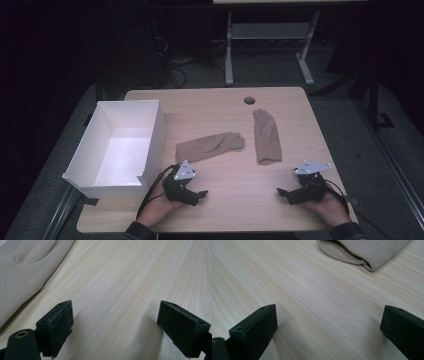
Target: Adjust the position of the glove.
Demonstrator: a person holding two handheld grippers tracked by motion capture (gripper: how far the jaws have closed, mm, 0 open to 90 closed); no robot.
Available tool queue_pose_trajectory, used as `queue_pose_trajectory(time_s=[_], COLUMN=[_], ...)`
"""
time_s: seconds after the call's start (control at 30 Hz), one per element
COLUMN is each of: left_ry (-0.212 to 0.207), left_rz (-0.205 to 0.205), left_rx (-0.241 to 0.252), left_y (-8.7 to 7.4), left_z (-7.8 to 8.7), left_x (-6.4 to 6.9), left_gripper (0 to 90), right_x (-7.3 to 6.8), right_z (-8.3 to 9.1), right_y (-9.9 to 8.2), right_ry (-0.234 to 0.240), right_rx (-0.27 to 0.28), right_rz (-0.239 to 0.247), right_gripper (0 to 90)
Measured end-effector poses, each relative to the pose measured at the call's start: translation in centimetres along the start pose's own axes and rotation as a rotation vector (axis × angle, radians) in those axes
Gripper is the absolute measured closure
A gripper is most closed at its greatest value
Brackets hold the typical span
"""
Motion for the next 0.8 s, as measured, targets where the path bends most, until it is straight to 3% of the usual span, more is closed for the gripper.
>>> queue_pose_trajectory(time_s=[0.27,0.4,0.53,0.67,0.8], left_ry=[0.001,-0.002,-0.005,-0.005,-0.005], left_rz=[-0.004,-0.006,-0.005,-0.005,-0.004], left_rx=[0.0,0.001,-0.001,-0.001,-0.002], left_y=[0.0,0.0,0.0,0.0,0.0], left_z=[0.0,0.0,0.0,0.0,0.0], left_x=[0.0,-0.1,-0.1,-0.1,-0.1], left_gripper=[12.7,12.7,12.7,12.7,12.7], right_x=[0.0,0.2,0.4,0.7,1.1], right_z=[0.2,0.9,1.3,1.1,0.5], right_y=[-0.1,0.2,1.1,2.2,3.3], right_ry=[0.014,0.024,0.021,0.041,0.039], right_rx=[-0.01,-0.013,0.013,0.031,0.037], right_rz=[0.007,-0.028,-0.018,-0.039,-0.005], right_gripper=[2.0,15.9,30.6,44.9,64.8])
Point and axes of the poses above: each handheld gripper's, and its own axes: z roughly backward along the jaws, y roughly out of its top, x roughly to its right, the point moved 4 cm from there along -z, roughly forward along the jaws, and after that the axes turned 2 degrees about y, right-handed, at the moved point
